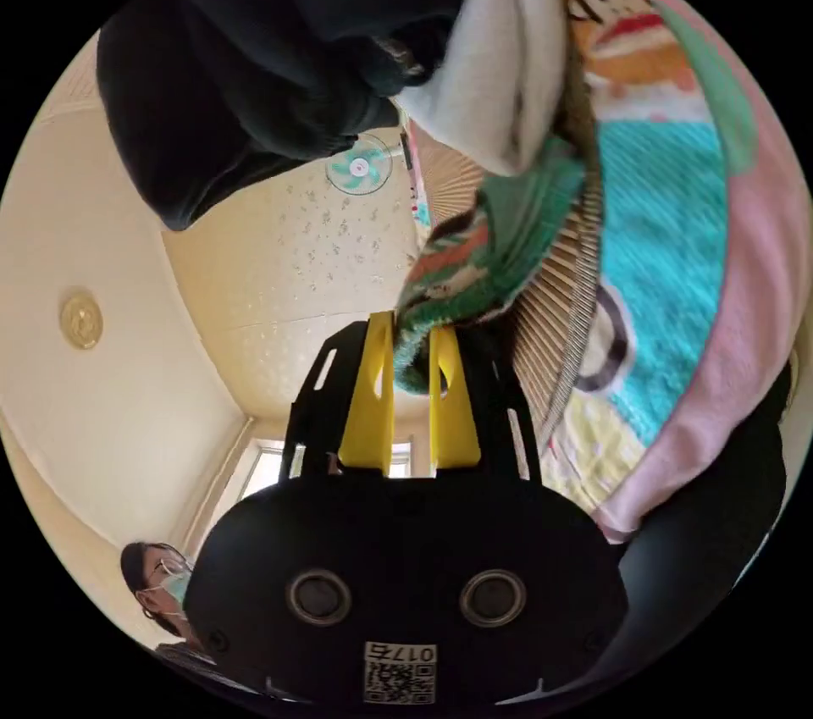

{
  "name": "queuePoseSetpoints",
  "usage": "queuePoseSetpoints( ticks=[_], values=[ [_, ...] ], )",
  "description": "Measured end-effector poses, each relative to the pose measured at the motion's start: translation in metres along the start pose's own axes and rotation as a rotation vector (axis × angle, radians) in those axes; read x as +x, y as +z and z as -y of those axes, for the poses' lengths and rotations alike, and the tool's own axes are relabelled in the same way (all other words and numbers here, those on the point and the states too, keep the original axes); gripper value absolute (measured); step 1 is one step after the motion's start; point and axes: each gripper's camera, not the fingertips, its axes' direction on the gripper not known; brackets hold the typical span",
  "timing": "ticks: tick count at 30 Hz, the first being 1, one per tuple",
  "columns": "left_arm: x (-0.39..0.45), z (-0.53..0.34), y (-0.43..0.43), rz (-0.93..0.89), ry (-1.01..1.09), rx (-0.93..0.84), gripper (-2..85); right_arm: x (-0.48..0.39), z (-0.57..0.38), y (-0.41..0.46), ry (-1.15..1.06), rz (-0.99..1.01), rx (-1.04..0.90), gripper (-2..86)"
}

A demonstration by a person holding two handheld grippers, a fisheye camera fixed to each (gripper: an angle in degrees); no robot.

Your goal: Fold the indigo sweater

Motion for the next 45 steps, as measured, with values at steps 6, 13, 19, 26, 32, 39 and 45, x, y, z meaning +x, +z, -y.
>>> queuePoseSetpoints(
  ticks=[6, 13, 19, 26, 32, 39, 45],
  values=[
    [-0.019, -0.054, -0.027, -0.058, -0.126, 0.036, 8.1, -0.221, -0.153, 0.169, -0.931, -0.169, -0.181, 3.5],
    [0.0, -0.08, -0.026, -0.08, -0.134, -0.008, 8.0, -0.122, -0.38, 0.397, -1.065, -0.366, -0.971, 5.0],
    [0.012, -0.076, -0.061, 0.125, -0.106, 0.039, 3.8, -0.11, -0.415, 0.314, -1.075, -0.467, -0.718, 1.5],
    [0.016, -0.03, 0.021, 0.345, -0.004, -0.244, -0.9, -0.054, -0.409, 0.308, -0.984, -1.006, -0.852, 0.5],
    [0.001, 0.031, 0.053, 0.389, 0.018, -0.267, -1.0, -0.037, -0.387, 0.402, -1.095, -1.003, -0.887, 0.3],
    [-0.066, 0.021, -0.011, 0.07, -0.09, -0.112, 0.3, -0.057, -0.324, 0.438, -0.833, -0.915, -0.968, 0.8],
    [-0.088, -0.121, -0.078, -0.129, -0.115, -0.127, 11.1, -0.074, -0.318, 0.259, -0.742, -0.712, -0.849, 3.1]
  ],
)
